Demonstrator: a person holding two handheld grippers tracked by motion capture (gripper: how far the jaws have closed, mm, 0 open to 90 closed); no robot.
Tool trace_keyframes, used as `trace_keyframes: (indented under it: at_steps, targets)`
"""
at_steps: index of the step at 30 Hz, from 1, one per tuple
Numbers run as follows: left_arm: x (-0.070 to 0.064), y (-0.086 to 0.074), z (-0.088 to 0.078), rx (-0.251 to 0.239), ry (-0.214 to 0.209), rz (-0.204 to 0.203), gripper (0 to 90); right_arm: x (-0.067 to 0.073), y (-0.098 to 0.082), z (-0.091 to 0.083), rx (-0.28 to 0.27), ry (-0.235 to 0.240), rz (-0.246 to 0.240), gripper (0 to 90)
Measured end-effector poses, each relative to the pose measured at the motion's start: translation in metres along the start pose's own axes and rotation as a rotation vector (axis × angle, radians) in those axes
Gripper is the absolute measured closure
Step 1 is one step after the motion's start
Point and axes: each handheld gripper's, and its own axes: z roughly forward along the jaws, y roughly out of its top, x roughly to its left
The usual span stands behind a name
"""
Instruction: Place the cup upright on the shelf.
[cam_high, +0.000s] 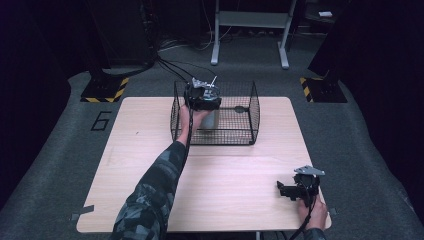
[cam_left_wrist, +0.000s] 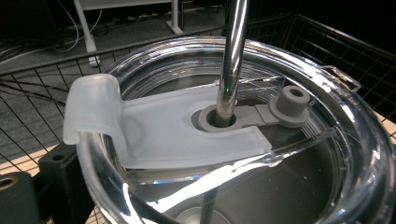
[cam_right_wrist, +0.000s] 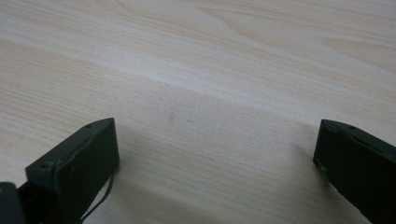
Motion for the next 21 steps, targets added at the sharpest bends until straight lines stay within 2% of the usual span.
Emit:
trace_keyframes:
  at_steps: [8, 21]
  targets:
    - [-0.0012, -0.0029, 0.0038, 0.036, 0.000, -0.006, 3.4, 0.0002, 0.0001, 0.0000, 0.000, 0.000, 0.003, 0.0]
    - [-0.0021, -0.0068, 0.0081, 0.086, 0.004, 0.012, 3.3, 0.0002, 0.0000, 0.0000, -0.002, -0.001, 0.002, 0.0]
